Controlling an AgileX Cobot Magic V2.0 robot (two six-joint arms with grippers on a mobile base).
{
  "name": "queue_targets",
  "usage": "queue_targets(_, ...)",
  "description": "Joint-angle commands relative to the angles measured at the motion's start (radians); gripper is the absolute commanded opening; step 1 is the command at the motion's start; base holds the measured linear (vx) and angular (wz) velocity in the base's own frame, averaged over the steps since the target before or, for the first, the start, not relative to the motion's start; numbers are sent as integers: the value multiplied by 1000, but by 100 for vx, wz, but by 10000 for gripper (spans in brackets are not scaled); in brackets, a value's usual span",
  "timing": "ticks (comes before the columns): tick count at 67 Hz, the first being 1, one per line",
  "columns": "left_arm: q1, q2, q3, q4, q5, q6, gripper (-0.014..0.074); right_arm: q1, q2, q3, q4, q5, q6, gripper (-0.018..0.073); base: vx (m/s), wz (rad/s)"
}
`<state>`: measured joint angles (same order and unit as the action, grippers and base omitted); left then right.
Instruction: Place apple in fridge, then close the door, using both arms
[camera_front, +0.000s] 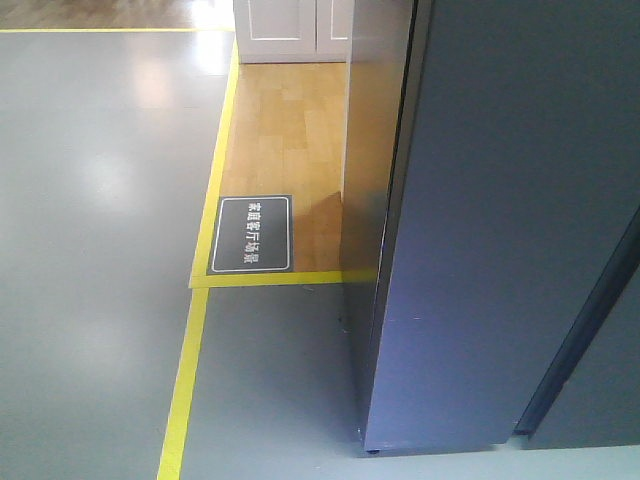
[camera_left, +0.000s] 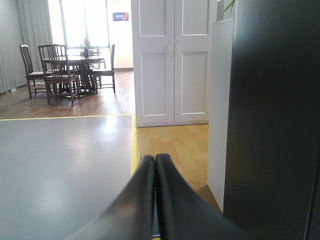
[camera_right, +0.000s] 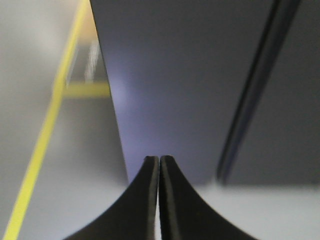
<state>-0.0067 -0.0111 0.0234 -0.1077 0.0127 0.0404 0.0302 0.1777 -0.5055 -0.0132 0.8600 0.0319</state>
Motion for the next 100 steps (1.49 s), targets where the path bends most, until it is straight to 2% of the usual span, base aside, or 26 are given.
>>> queue_targets(1, 1, -16, -16, -2, -81, -8, -6, 3, -26, 33, -8, -283, -3, -3, 0, 0)
queue_targets(20, 1, -16, -16, -2, -81, -8, -6, 11, -171, 354, -14, -718, -4, -3, 0, 0)
queue_targets(34, 1, -15, -16, -2, -81, -8, -6, 6, -202, 535, -14, -913, -4, -3, 0, 0)
queue_targets(37, 1, -15, -16, -2, -81, -8, -6, 6, -202, 529, -14, -860, -4, -3, 0, 0)
queue_targets(47, 1, -16, -16, -2, -80, -8, -6, 6, -202, 531, -19, -839, -7, -3, 0, 0)
queue_targets(100, 1, -16, -16, -2, -80, -8, -6, 6, -200, 530, -19, -839, -7, -3, 0, 0)
